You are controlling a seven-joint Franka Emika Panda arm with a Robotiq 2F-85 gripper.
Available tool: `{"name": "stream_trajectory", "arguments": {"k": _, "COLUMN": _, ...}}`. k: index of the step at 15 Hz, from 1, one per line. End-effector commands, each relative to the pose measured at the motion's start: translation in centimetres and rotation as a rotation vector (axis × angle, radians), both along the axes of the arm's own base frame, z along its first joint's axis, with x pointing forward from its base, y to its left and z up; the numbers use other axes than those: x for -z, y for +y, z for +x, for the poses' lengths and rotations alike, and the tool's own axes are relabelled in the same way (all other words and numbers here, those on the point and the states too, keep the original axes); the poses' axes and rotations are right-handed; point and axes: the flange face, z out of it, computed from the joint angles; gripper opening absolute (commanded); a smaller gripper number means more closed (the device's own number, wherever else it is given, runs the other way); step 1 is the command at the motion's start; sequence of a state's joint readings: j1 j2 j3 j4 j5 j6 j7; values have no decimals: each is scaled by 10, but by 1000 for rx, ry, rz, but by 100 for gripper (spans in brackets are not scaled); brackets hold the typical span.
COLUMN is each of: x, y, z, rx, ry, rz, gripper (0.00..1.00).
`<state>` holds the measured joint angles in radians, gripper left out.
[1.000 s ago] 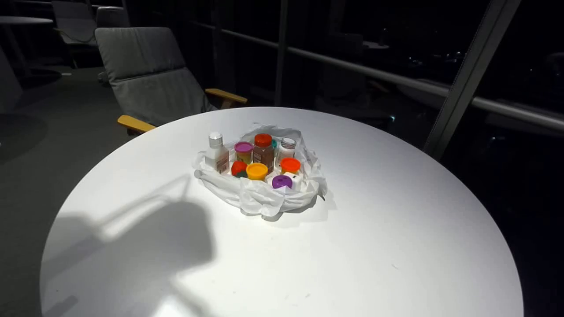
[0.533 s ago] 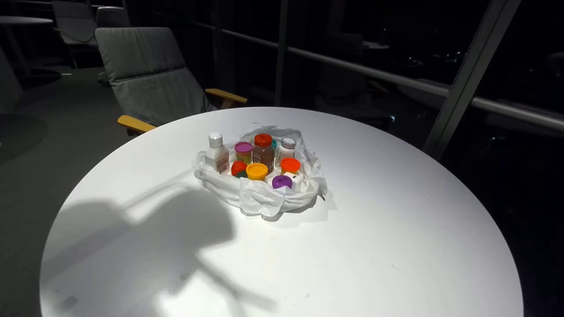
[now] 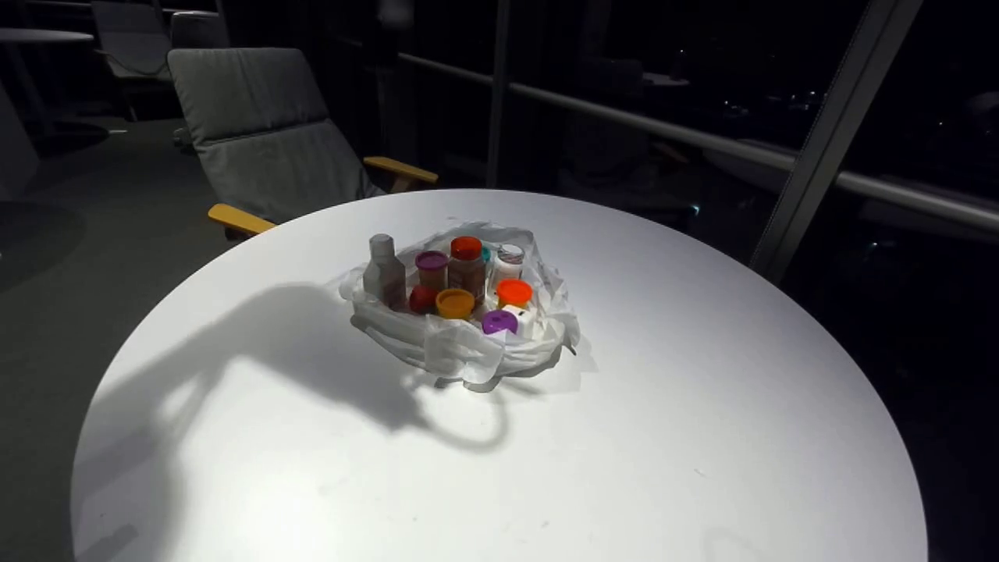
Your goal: Remove the objects in the plastic and put them on the table.
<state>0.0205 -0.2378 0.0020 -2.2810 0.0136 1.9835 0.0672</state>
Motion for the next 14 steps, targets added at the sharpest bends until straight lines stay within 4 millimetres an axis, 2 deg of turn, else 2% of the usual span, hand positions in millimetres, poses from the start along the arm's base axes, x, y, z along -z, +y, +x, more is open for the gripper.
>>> {"name": "stream_trajectory", "arguments": {"k": 1, "x": 35, "y": 5, "z": 73, "rx": 45, "ry": -42, "rz": -26, "gripper": 100}}
{"name": "stream_trajectory", "arguments": {"k": 5, "x": 81, "y": 4, "z": 128, "rx": 87, "ry": -119, "rz": -20, "gripper": 100}}
{"name": "stream_trajectory", "arguments": {"k": 7, "x": 106, "y": 4, "z": 149, "rx": 92, "ry": -116, "rz": -11, "gripper": 100}}
{"name": "stream_trajectory", "arguments": {"k": 11, "x": 149, "y": 12, "z": 185, "rx": 93, "ry": -101, "rz": 3, "gripper": 100}}
{"name": "stream_trajectory", "arguments": {"k": 14, "x": 180, "y": 24, "z": 203, "rx": 76, "ry": -79, "rz": 4, "gripper": 100}}
